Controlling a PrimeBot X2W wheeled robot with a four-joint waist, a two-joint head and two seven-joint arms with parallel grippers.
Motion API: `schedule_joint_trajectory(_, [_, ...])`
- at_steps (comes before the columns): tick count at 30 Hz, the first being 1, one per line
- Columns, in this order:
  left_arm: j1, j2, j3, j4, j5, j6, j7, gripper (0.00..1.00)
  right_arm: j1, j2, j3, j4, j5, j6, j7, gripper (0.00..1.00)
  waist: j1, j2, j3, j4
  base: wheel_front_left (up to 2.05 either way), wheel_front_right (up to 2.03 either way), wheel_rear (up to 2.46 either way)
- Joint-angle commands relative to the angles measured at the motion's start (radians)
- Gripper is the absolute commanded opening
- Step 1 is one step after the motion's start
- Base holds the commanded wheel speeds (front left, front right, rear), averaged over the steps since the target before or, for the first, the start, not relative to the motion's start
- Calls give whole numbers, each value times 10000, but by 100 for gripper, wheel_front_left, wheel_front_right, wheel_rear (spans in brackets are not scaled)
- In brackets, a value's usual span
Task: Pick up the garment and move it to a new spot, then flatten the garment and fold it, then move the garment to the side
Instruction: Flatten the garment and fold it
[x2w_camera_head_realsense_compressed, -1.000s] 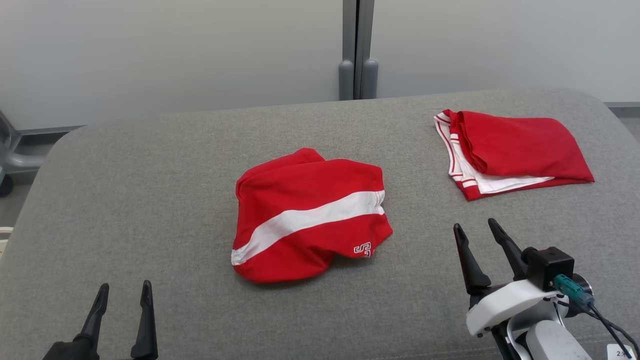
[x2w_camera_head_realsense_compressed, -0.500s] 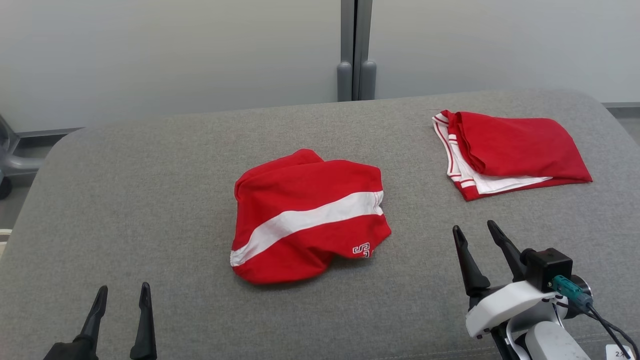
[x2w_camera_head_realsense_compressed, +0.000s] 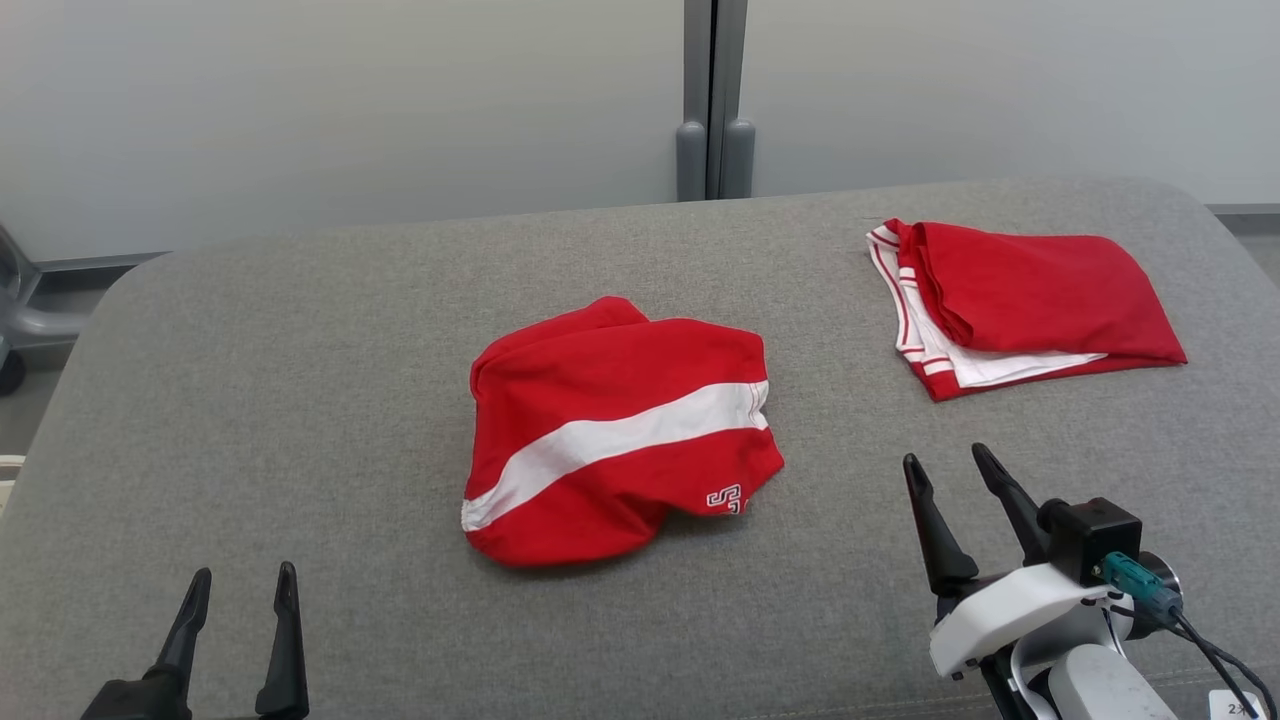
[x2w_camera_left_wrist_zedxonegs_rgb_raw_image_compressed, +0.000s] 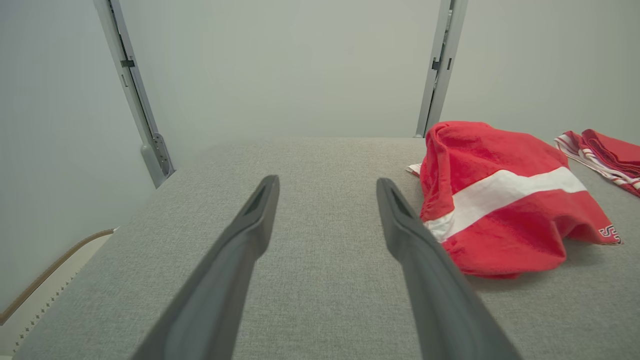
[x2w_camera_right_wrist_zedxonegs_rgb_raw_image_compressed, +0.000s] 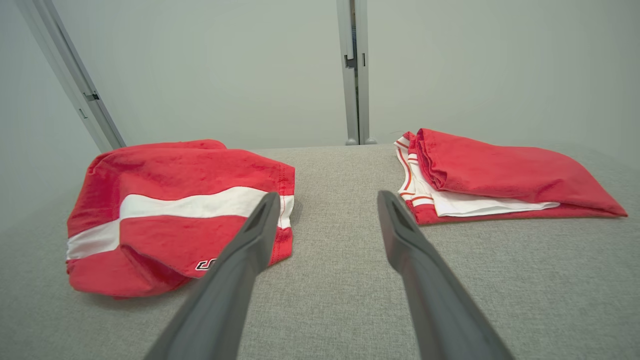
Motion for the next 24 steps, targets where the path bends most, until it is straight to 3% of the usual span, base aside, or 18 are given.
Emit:
schedule_joint_trajectory(1, [-172, -29, 72, 49, 70, 9, -39, 100, 59, 4, 9, 18, -37, -4, -39, 100, 0, -1, 1, -12, 0, 0, 0])
schedule_joint_trajectory(15, [-255, -125, 136, 234, 208, -23, -39, 100, 35, -45, 2, 66, -14, -4, -39, 100, 0, -1, 3, 28, 0, 0, 0])
schedule_joint_trajectory(24, [-1034, -64, -800, 1022, -7, -262, -25, 100, -680, -174, 396, 698, 146, -4, -39, 100, 0, -1, 198, 116, 0, 0, 0])
